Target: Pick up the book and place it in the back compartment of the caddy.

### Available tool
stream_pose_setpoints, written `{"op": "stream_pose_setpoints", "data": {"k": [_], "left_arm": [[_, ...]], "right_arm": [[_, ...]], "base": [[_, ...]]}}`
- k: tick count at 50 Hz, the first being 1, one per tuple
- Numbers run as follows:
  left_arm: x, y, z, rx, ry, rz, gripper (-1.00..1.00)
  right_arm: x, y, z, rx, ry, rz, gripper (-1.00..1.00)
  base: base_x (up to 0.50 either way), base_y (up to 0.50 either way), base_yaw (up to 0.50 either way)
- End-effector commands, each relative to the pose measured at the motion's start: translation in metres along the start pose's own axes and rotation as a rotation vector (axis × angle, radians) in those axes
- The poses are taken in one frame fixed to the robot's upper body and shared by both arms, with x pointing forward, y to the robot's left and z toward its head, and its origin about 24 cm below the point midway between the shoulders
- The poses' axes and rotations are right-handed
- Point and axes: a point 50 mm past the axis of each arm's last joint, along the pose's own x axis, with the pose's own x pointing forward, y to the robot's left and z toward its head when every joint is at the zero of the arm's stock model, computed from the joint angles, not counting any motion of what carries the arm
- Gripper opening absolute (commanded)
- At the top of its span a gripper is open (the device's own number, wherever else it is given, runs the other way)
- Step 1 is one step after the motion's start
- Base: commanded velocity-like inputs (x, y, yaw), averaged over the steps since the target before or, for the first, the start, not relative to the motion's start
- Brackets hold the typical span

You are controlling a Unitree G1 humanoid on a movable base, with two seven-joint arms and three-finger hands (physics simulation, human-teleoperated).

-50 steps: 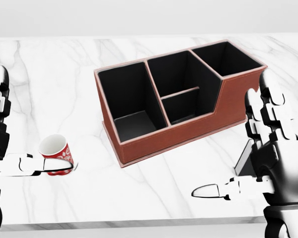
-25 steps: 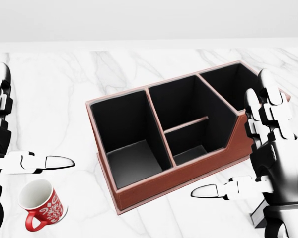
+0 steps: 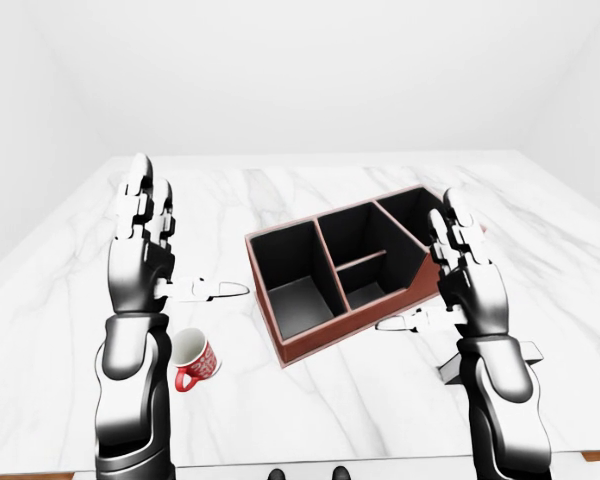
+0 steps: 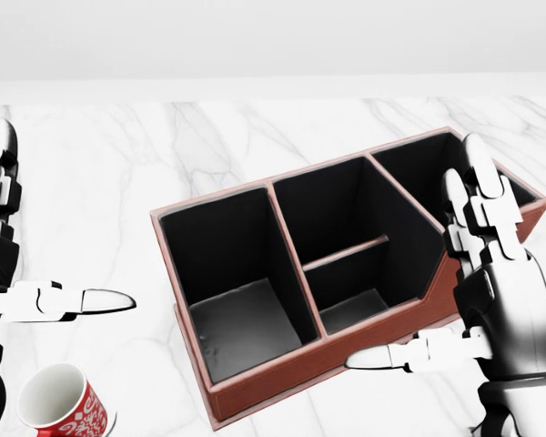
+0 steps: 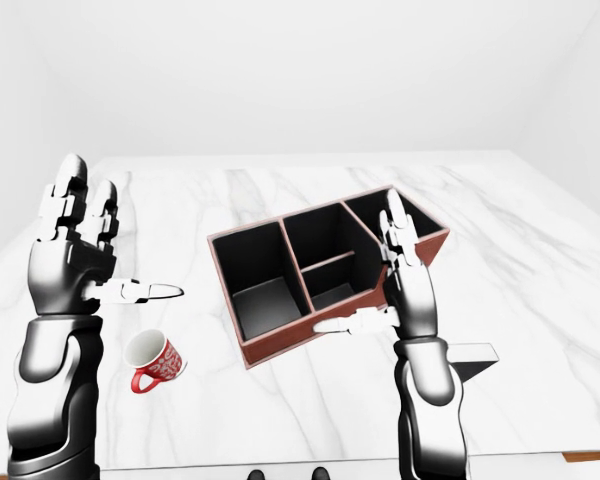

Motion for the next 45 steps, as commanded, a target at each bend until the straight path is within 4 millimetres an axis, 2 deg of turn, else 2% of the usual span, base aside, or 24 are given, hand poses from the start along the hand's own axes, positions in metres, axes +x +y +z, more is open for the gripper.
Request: {"op": "stream_pose_setpoints", "data": {"k": [1, 15, 16, 17, 28, 33, 45], "left_arm": [[0.000, 0.001, 0.001, 0.002, -0.002, 0.005, 1.00], [-0.001, 0.003, 0.002, 0.003, -0.008, 0.009, 1.00], [-0.001, 0.006, -0.001, 0.009, 0.006, 0.013, 1.00], [-0.001, 0.006, 0.000, 0.012, 0.005, 0.013, 1.00], [-0.001, 0.010, -0.011, 0.025, 0.050, 0.000, 1.00], [0.002, 0.010, -0.004, 0.017, 0.019, -0.004, 1.00], [0.001, 0.012, -0.006, 0.015, 0.027, 0.003, 1.00]], "right_arm": [[0.000, -0.001, -0.002, -0.045, 0.014, -0.002, 1.00], [0.001, 0.000, -0.011, -0.058, 0.052, -0.002, 1.00], [0.031, -0.027, -0.001, -0.363, 0.016, -0.045, 1.00], [0.033, -0.029, 0.000, -0.388, 0.018, -0.046, 1.00], [0.034, -0.032, -0.003, -0.431, 0.042, -0.064, 1.00], [0.036, -0.033, 0.004, -0.455, 0.014, -0.066, 1.00], [0.038, -0.036, 0.013, -0.526, -0.009, -0.054, 1.00]], "base": [[0.00, 0.00, 0.00], [-0.02, -0.14, 0.00], [0.00, 0.00, 0.00], [0.00, 0.00, 0.00], [0.00, 0.00, 0.00], [0.00, 0.00, 0.00], [0.00, 0.00, 0.00]]}}
